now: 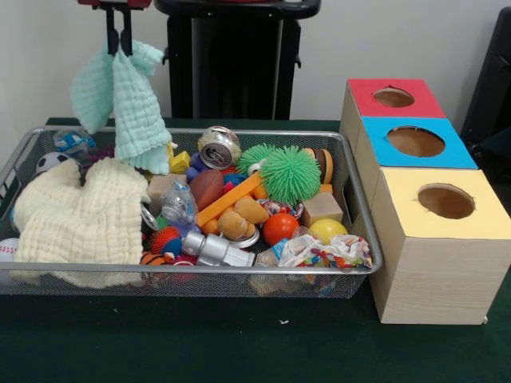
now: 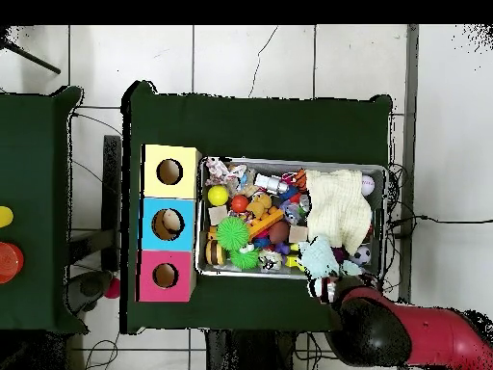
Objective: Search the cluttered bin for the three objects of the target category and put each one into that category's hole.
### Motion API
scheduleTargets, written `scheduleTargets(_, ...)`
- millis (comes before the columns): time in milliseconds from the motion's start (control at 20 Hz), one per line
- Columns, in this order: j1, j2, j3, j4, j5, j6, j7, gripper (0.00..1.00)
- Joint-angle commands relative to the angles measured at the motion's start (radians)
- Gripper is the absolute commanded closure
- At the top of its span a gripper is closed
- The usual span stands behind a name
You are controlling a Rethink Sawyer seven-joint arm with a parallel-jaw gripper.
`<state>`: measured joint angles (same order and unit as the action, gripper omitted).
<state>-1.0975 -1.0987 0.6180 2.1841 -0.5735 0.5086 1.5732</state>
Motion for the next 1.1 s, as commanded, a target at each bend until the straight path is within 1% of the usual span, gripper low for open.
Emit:
scheduleTargets(50,-0.026,0.069,0.052,-0.056,-0.113,0.030,-0.175,1.00)
scheduleTargets(150,-0.034,0.046,0.042,-0.029,-0.094,0.084,-0.174,1.00)
scheduleTargets(200,-0.041,0.024,0.047,-0.008,-0.073,0.110,-0.183,1.00)
scheduleTargets(350,-0.045,-0.065,0.036,0.047,-0.013,0.236,-0.229,1.00)
scheduleTargets(450,-0.052,-0.107,0.045,0.076,0.026,0.294,-0.262,1.00)
scheduleTargets(650,-0.052,-0.146,0.050,0.113,0.085,0.369,-0.246,1.00)
scheduleTargets(750,-0.048,-0.163,0.048,0.125,0.100,0.427,-0.253,1.00)
scheduleTargets(900,-0.058,-0.191,0.054,0.143,0.133,0.466,-0.259,1.00)
scheduleTargets(950,-0.055,-0.190,0.057,0.141,0.130,0.497,-0.253,0.00)
scheduleTargets(1100,-0.037,-0.165,0.053,0.132,0.146,0.464,-0.188,0.00)
